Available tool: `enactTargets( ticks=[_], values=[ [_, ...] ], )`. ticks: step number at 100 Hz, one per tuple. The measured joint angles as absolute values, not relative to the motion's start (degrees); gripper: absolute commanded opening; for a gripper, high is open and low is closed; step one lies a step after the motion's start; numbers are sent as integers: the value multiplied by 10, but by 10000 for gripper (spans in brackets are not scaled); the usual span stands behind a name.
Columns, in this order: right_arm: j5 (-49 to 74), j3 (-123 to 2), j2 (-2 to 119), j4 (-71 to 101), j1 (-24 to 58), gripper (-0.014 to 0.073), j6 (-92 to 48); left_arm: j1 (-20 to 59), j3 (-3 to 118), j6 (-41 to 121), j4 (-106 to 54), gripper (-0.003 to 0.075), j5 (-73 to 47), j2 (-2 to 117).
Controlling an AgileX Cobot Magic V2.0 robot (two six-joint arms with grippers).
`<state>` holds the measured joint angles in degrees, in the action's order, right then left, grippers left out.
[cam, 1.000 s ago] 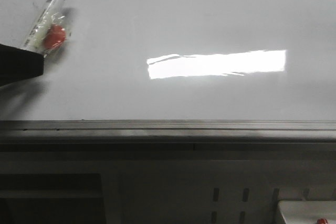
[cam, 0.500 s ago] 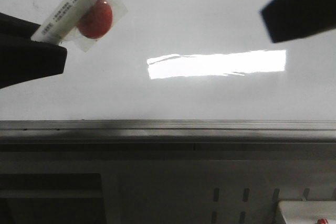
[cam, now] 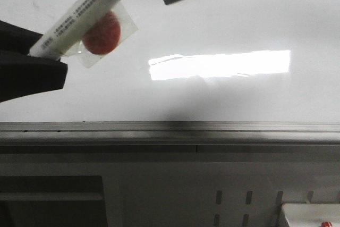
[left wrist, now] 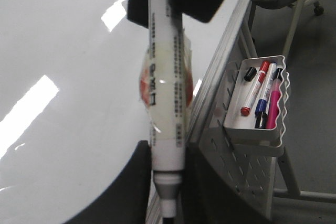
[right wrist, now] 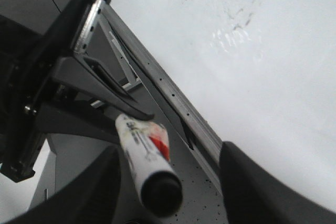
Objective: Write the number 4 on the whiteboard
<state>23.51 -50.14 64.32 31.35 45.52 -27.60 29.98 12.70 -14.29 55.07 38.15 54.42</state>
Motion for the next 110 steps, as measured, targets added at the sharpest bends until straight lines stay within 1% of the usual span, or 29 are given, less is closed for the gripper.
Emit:
enactTargets(
  ticks=[29,36,45,57,63,69,71,93,98,103,110],
  values=[
    [270,-529,674,313,459,349,-284,300,127,-143,554,-20,386,544],
    [272,-529,680,313,463,310,-287,300,127,-143,554,-20,386,543],
    [272,-529,681,313,466,233,-288,300,127,-143,556,-20,389,543],
    [265,-529,681,313,466,90,-288,300,127,-143,556,-20,389,543],
    [265,-529,681,318,469,0,-288,300,127,-143,556,-20,386,543],
    [269,-531,681,325,471,-60,-288,300,127,-141,557,-20,383,543],
    [269,-531,681,326,471,-73,-289,300,127,-140,557,-20,383,543],
    [270,-531,681,329,471,-72,-291,300,127,-139,558,-18,382,543],
    [270,-531,681,329,471,-72,-291,300,127,-139,558,0,382,543],
    [270,-531,681,329,471,-72,-291,300,127,-139,558,46,381,543],
    [270,-531,681,329,471,-72,-291,300,127,-139,549,155,377,543]
  ],
)
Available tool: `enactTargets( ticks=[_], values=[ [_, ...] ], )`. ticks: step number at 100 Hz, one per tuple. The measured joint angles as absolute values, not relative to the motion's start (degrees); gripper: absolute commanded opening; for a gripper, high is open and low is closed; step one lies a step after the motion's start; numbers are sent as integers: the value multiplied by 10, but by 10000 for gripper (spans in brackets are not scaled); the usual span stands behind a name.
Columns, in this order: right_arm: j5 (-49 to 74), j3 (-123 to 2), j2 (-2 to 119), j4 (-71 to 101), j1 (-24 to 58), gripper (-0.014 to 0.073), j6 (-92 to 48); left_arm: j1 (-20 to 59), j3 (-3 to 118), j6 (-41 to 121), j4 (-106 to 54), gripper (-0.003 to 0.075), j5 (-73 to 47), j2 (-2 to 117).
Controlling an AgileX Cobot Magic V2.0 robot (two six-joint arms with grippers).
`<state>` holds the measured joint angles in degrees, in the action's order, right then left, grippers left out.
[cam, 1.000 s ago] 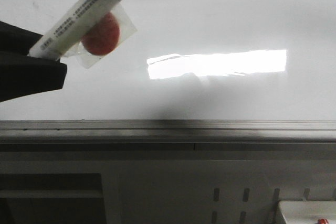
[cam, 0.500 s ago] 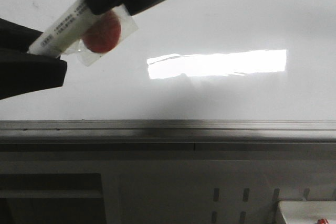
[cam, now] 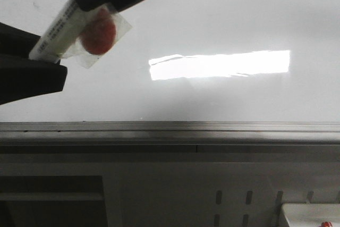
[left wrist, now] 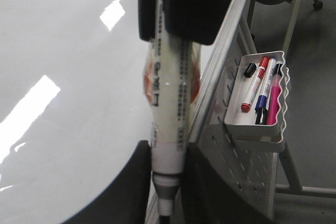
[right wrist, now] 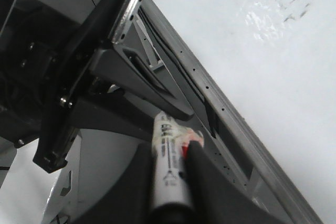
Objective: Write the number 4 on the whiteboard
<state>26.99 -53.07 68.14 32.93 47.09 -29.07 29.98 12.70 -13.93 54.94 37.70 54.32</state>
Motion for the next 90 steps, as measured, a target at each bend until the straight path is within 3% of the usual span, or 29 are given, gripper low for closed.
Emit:
enactTargets(
  ticks=[12,19,48,90],
  values=[
    [252,-531,681,320,468,-72,-291,300,127,-139,474,309,354,532],
    [248,-531,681,310,462,-72,-291,300,127,-139,411,347,334,516],
    [245,-568,685,245,456,-71,-291,290,127,-139,332,351,181,408],
    [247,-660,767,201,392,-63,-291,290,127,-139,266,350,159,355]
  ],
)
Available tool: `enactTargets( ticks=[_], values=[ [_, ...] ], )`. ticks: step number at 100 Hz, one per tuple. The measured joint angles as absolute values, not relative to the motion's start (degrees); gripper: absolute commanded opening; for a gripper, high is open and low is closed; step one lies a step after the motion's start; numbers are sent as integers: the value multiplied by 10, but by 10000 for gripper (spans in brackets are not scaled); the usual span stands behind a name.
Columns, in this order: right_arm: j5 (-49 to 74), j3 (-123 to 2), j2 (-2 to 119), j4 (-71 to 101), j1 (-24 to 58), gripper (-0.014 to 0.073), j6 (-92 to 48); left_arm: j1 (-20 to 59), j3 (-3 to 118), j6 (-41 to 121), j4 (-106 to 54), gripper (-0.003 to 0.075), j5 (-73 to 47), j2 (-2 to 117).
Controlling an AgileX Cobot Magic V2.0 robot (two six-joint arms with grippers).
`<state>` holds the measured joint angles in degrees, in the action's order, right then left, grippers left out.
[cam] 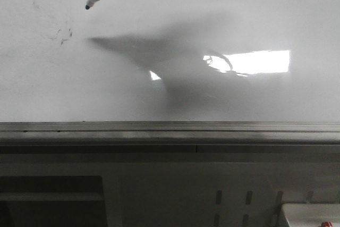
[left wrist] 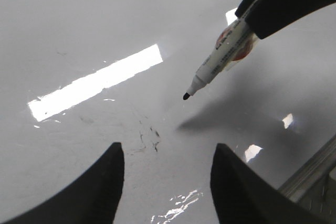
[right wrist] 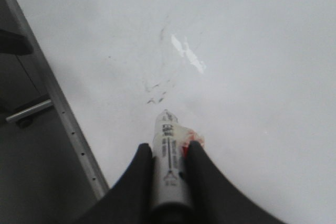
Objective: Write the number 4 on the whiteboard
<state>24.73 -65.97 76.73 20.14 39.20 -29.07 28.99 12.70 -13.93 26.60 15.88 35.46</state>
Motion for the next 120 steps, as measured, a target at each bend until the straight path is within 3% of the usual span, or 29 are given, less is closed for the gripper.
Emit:
enactTargets(
  ticks=[98,120],
  values=[
    [269,-644,804,218,376,-64,-291,290,127,-139,263,347,158,355],
    [291,-614,762,218,332,-64,-285,290,127,-139,263,347,158,355]
  ],
)
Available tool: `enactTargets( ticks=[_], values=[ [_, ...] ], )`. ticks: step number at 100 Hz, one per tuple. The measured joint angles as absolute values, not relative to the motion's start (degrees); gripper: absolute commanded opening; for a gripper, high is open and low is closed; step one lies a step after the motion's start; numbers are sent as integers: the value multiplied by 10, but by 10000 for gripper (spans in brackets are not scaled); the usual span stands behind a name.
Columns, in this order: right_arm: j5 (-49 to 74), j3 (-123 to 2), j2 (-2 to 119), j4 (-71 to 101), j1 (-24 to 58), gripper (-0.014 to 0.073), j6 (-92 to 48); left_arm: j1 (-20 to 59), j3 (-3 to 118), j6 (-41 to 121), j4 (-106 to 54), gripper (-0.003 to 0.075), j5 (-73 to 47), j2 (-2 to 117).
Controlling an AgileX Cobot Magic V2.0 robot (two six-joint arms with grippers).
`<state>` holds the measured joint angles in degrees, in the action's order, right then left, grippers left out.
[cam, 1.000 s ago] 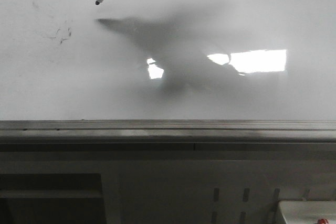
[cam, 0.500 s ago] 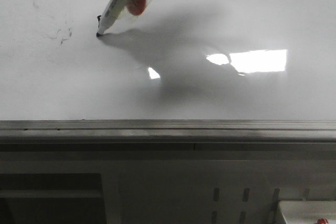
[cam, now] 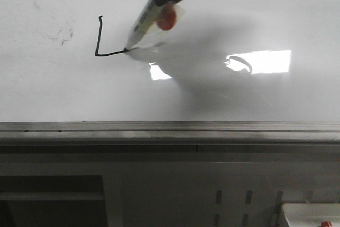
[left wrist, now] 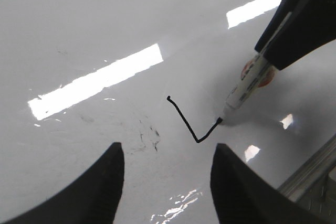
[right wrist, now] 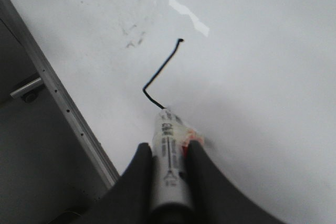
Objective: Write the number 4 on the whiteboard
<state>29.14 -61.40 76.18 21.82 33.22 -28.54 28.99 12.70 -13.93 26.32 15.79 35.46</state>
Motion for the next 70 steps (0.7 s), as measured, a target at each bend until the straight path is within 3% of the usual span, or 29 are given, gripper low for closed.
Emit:
enactTargets(
  ticks=[28,70],
  values=[
    [304,-580,719,229,291,-64,-284,290,127,-139,263,347,158,355],
    [272,-648,740,207,349,-64,-284,290,127,-139,263,347,158,355]
  ],
)
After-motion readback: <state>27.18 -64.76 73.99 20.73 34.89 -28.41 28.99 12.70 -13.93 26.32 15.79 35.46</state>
